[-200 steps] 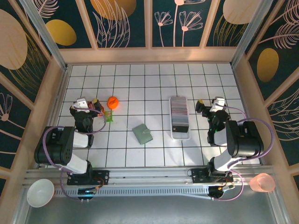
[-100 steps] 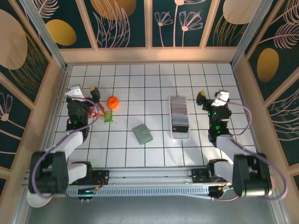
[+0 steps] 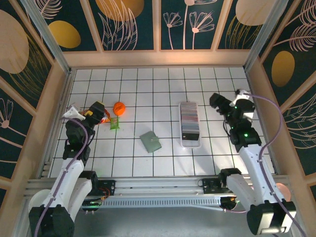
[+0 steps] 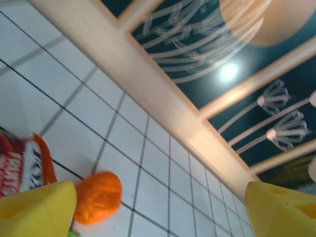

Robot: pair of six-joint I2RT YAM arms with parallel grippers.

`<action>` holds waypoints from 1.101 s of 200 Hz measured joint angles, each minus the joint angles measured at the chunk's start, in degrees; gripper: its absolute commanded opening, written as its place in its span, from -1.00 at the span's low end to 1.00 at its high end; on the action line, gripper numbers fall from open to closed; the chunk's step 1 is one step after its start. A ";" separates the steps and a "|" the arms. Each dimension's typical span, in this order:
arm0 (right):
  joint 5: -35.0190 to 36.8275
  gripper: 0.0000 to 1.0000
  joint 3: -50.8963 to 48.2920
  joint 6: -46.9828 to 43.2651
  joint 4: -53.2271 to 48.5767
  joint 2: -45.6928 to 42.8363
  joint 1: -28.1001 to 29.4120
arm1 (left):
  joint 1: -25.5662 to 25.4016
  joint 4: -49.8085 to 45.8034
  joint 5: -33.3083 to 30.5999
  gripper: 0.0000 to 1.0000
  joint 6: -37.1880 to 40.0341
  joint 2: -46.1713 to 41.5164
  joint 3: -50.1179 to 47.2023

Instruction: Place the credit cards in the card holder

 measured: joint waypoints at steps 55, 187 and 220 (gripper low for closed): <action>3.91 -0.20 4.11 4.74 -5.11 11.04 31.65 | -20.31 -12.24 1.27 0.98 -2.14 5.27 7.76; 4.94 -1.00 6.86 14.91 2.60 42.16 47.15 | -28.33 -21.77 7.32 0.50 -7.89 6.86 -1.36; 4.63 -1.00 8.96 14.86 3.98 45.48 47.15 | -32.68 -19.02 6.93 0.27 -9.14 8.02 -1.66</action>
